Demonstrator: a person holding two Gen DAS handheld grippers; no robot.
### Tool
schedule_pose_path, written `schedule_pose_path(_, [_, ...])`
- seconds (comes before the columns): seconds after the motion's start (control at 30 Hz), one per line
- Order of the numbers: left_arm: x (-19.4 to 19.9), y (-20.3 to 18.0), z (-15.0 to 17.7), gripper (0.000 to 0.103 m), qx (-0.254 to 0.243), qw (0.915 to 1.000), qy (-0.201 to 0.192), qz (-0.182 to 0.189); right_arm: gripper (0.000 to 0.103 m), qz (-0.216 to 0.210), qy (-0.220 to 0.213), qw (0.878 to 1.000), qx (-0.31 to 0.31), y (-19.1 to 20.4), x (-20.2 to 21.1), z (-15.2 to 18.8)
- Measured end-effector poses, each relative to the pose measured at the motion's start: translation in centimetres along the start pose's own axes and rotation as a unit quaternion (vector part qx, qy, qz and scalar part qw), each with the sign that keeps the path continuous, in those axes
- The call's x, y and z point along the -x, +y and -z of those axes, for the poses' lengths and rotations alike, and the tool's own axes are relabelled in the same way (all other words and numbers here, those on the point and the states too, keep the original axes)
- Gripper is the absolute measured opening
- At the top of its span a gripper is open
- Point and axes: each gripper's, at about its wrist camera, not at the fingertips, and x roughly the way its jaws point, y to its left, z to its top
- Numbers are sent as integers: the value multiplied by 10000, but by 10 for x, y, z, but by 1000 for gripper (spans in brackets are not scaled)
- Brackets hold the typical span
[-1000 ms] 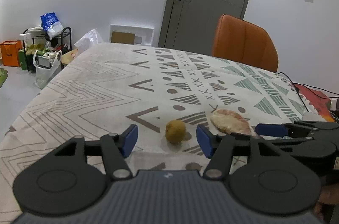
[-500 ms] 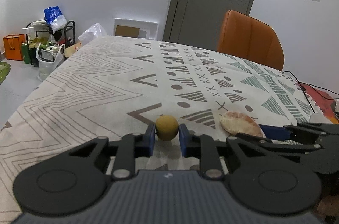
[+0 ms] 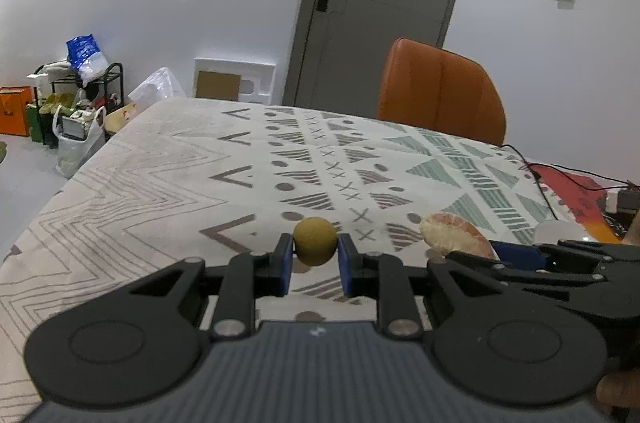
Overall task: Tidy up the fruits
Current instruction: 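Grasp the olive-green fruit with left while right grasps the second pomelo piece, then carry the green fruit into the plate with left while right places the pomelo piece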
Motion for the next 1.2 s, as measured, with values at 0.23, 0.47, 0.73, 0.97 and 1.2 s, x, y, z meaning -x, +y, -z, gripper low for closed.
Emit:
schedule_pose_path(0.23, [9, -20, 0, 22, -109, 9998, -92, 151, 37, 118, -145, 9997, -128, -16, 19, 2])
schedule_pose_path(0.47, [14, -41, 1, 22, -215, 9992, -145, 311, 37, 258, -272, 9989, -265, -33, 39, 8])
schedule_pose_path(0.73, [16, -69, 3, 22, -360, 9978, -199, 519, 37, 369, -368, 9978, -403, -54, 58, 16])
schedule_pose_path(0.97, [16, -85, 4, 22, -448, 9967, -206, 645, 37, 547, -410, 9960, -577, -74, 72, 25])
schedule_pose_path(1.2, [12, -102, 8, 22, -523, 9951, -158, 821, 37, 850, -392, 9923, -806, -101, 85, 39])
